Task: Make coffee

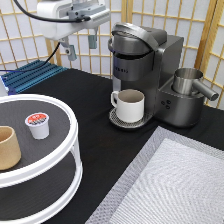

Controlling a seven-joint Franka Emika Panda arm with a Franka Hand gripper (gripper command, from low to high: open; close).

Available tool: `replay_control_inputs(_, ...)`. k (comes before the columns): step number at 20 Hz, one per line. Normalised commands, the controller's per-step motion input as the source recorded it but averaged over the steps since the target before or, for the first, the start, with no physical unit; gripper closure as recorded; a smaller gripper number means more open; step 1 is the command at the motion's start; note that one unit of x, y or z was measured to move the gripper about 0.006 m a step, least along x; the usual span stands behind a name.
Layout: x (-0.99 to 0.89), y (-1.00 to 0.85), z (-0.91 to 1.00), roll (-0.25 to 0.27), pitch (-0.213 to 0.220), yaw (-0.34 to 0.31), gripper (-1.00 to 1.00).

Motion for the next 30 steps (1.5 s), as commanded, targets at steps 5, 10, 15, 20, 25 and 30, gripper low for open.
replay_control_inputs(5,0.85,0.02,0.48,0.067,0.208,-0.027,-1.0)
replay_control_inputs(10,0.74,0.14,0.28,0.096,0.234,-0.014,-1.0)
replay_control_inputs(15,0.5,0.19,0.2,0.155,0.22,-0.017,-1.0)
replay_control_inputs(20,0.39,0.25,0.3,0.148,0.169,-0.016,-1.0)
replay_control_inputs(25,0.36,0.4,0.45,0.07,0.126,-0.04,-1.0)
replay_control_inputs(30,0.37,0.56,0.59,0.007,0.068,-0.045,-1.0)
